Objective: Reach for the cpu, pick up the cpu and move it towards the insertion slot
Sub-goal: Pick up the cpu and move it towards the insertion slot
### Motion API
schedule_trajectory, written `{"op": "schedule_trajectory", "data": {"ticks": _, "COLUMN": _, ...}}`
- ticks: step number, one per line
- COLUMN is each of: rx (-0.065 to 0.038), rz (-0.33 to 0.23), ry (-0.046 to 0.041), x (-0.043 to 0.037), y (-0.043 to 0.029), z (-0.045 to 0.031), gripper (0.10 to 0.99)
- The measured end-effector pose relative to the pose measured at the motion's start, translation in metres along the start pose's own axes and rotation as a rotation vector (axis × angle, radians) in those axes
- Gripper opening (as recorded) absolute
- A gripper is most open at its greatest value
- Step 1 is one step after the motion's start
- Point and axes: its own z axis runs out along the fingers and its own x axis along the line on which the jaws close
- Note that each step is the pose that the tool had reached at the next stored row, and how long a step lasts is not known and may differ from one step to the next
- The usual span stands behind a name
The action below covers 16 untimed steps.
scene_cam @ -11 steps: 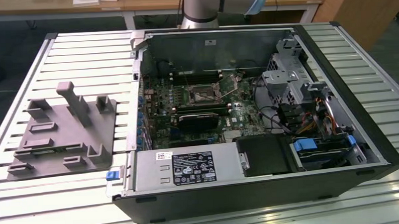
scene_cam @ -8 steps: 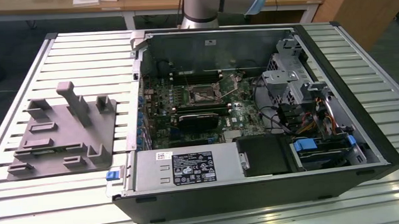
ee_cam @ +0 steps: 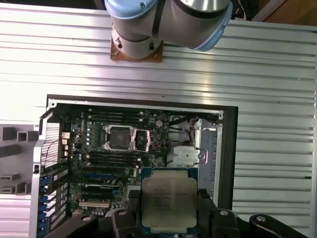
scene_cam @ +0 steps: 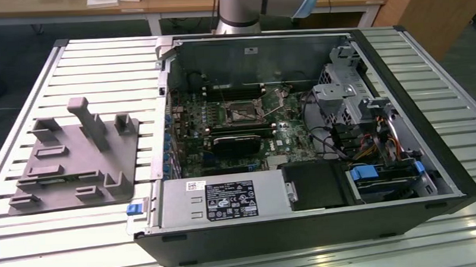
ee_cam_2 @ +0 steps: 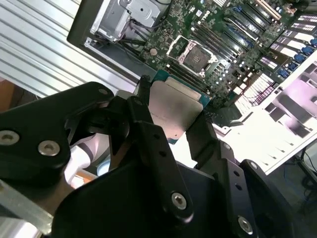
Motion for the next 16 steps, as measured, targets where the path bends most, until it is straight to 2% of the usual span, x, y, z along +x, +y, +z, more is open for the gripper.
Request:
{"op": "schedule_trajectory", "data": {"ticks": 4, "rx": 0.0, "rz": 0.0, "ry": 0.0, "x": 0.0045, "y": -0.0001, "z": 0.007, "gripper": 0.541}}
{"op": "schedule_trajectory", "data": {"ticks": 11, "rx": 0.0, "rz": 0.0, "ry": 0.0, "x": 0.0181, "y": -0.0001, "z": 0.0192, "gripper": 0.541}}
{"op": "schedule_trajectory", "data": {"ticks": 14, "rx": 0.0, "rz": 0.0, "ry": -0.0001, "x": 0.0198, "y": -0.0006, "z": 0.024, "gripper": 0.541}}
{"op": "schedule_trajectory", "data": {"ticks": 16, "rx": 0.0, "rz": 0.0, "ry": 0.0, "x": 0.0198, "y": -0.0006, "z": 0.0241, "gripper": 0.541}}
